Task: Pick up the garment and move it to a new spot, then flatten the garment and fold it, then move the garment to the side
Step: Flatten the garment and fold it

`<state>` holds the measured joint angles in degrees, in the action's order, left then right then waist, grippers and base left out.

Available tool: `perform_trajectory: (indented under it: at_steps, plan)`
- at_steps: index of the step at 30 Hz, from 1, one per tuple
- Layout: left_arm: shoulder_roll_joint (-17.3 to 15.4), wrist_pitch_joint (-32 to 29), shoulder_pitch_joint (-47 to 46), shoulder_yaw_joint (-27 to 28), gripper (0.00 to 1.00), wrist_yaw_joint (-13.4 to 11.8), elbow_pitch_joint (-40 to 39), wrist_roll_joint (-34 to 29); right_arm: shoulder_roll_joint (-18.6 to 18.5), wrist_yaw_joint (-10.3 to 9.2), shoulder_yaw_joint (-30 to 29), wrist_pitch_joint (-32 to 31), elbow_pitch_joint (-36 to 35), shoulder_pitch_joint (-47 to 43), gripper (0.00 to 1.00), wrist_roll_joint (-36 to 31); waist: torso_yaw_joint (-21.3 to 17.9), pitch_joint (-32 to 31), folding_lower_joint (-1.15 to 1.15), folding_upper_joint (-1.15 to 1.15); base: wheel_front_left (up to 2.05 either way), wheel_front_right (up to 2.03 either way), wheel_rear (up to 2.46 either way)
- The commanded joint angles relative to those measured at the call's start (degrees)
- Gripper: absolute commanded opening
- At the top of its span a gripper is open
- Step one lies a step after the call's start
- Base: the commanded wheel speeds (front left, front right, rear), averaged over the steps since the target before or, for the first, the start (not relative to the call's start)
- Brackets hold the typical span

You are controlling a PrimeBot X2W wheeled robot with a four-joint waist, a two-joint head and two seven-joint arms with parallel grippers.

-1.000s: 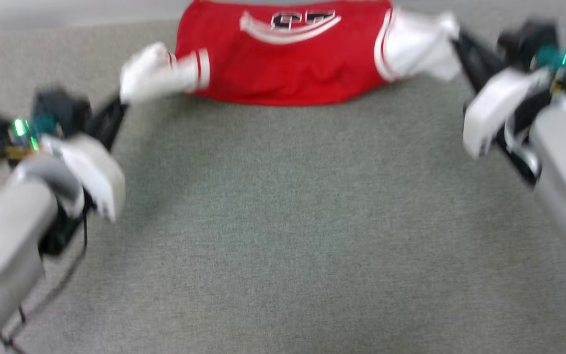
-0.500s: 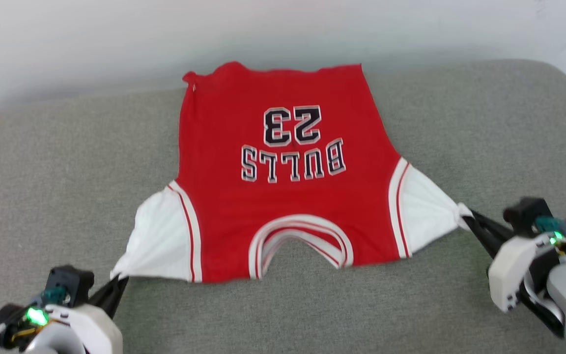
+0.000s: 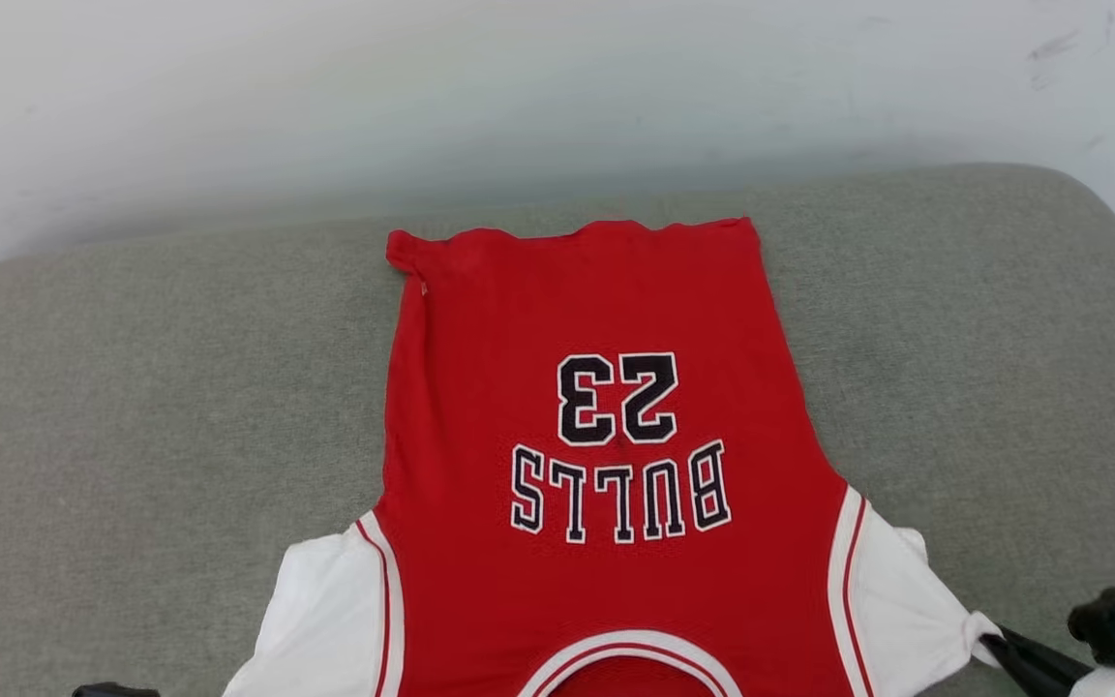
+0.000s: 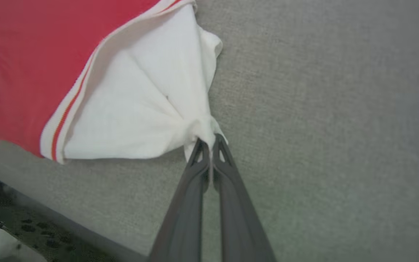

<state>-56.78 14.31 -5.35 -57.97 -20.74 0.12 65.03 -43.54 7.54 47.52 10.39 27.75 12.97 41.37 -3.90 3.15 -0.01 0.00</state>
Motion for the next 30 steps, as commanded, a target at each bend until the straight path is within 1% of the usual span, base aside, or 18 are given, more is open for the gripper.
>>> perform_trajectory:
  at_steps: [1, 2, 3, 4, 5, 6, 7, 11, 14, 17, 18, 20, 22, 26, 27, 30]
  plan:
    - [-0.64, 0.41, 1.31, 0.3, 0.0, -1.01, -0.7, -0.47, -0.68, -0.1, -2.02, -1.03, -0.89, -2.56, 0.0, 0.19, 0.24, 0.26, 0.01, 0.0, 0.0, 0.0, 0.0]
    - [-0.22, 0.51, 1.64, 0.41, 0.0, -1.0, -1.21, -0.36, -0.65, -0.1, -3.02, -1.47, -1.49, -3.78, 0.0, 0.38, 0.55, 0.38, 0.01, 0.0, 0.0, 0.0, 0.0]
    - [-0.07, 0.49, 1.78, 0.66, 0.0, -1.15, -1.54, -0.38, -0.22, -0.1, -4.18, -1.97, -2.31, -4.84, 0.02, 0.91, 0.73, 0.39, 0.01, 0.0, 0.0, 0.0, 0.0]
    - [-0.04, 0.53, 1.87, 0.79, 0.0, -1.42, -1.74, -0.65, -0.02, -0.1, -5.26, -2.58, -2.99, -5.62, 0.37, 0.8, 0.83, 0.46, 0.01, 0.0, 0.0, 0.0, 0.0]
    - [0.25, 0.59, 1.89, 1.0, 0.0, -1.41, -2.03, -0.83, -0.03, -0.1, -6.2, -3.22, -3.77, -6.2, 0.63, 0.3, 0.96, 0.6, 0.01, 0.0, 0.0, 0.0, 0.0]
    - [0.65, 0.62, 1.74, 1.29, 0.0, -1.63, -2.42, -1.04, 0.0, -0.1, -7.47, -3.87, -4.59, -6.46, 0.84, -0.08, 1.07, 0.71, 0.01, 0.0, 0.0, 0.0, 0.0]
    - [0.8, 0.67, 1.54, 1.44, 0.0, -1.87, -2.75, -1.44, 0.09, -0.1, -8.81, -4.48, -5.46, -6.49, 1.0, -0.4, 1.14, 0.84, 0.01, 0.0, 0.0, 0.0, 0.0]
    - [1.48, 0.83, 0.71, 2.58, 0.0, -2.44, -3.98, -2.83, -0.06, -0.08, -14.95, -6.32, -9.74, -4.84, 1.0, -3.39, 1.45, 1.74, 0.01, 0.0, 0.0, 0.0, 0.0]
    - [1.88, 0.89, -0.13, 3.9, 0.0, -3.46, -5.78, -4.32, -0.29, -0.08, -20.31, -7.7, -14.17, -2.38, 1.0, -6.58, 1.97, 2.85, 0.01, 0.0, 0.0, 0.0, 0.0]
    - [1.47, 0.94, -1.14, 4.96, 0.0, -4.58, -7.81, -6.09, 0.64, -0.08, -26.78, -9.36, -18.91, 1.61, 1.0, -9.66, 2.89, 4.7, 0.01, 0.0, 0.0, 0.0, 0.0]
    - [1.47, 0.94, -1.14, 4.96, 0.0, -4.58, -7.81, -6.09, 0.64, -0.08, -26.78, -9.36, -18.91, 1.61, 1.0, -9.66, 2.89, 4.7, 0.01, 0.0, 0.0, 0.0, 0.0]
    - [1.14, 0.94, -2.22, 5.34, 0.0, -4.93, -9.3, -7.35, 1.53, -0.07, -30.86, -10.87, -21.55, 5.06, 1.0, -11.68, 4.0, 6.42, 0.01, 0.0, 0.0, 0.0, 0.0]
    - [0.99, 0.82, -3.57, 5.36, 0.0, -5.1, -10.4, -8.77, 2.87, -0.08, -33.71, -13.02, -23.34, 9.26, 1.0, -12.96, 5.23, 8.13, 0.01, 0.0, 0.0, 0.0, 0.0]
    - [1.67, 0.18, -6.75, 5.25, 0.0, -5.83, -12.13, -11.71, 4.23, -0.07, -35.68, -19.89, -24.4, 19.89, 1.0, -13.41, 7.62, 12.39, 0.01, 0.0, 0.0, 0.0, 0.0]
    - [1.96, 0.06, -7.59, 5.13, 0.0, -5.97, -12.36, -12.48, 4.54, -0.07, -34.87, -22.05, -23.57, 22.5, 1.0, -12.93, 8.22, 13.43, 0.01, 0.0, 0.0, 0.0, 0.0]
    - [2.93, -0.29, -10.01, 4.86, 0.0, -5.87, -13.0, -14.45, 2.78, -0.09, -31.16, -29.09, -21.33, 31.06, 1.0, -12.33, 9.94, 17.07, 0.01, 0.0, 0.0, 0.0, 0.0]
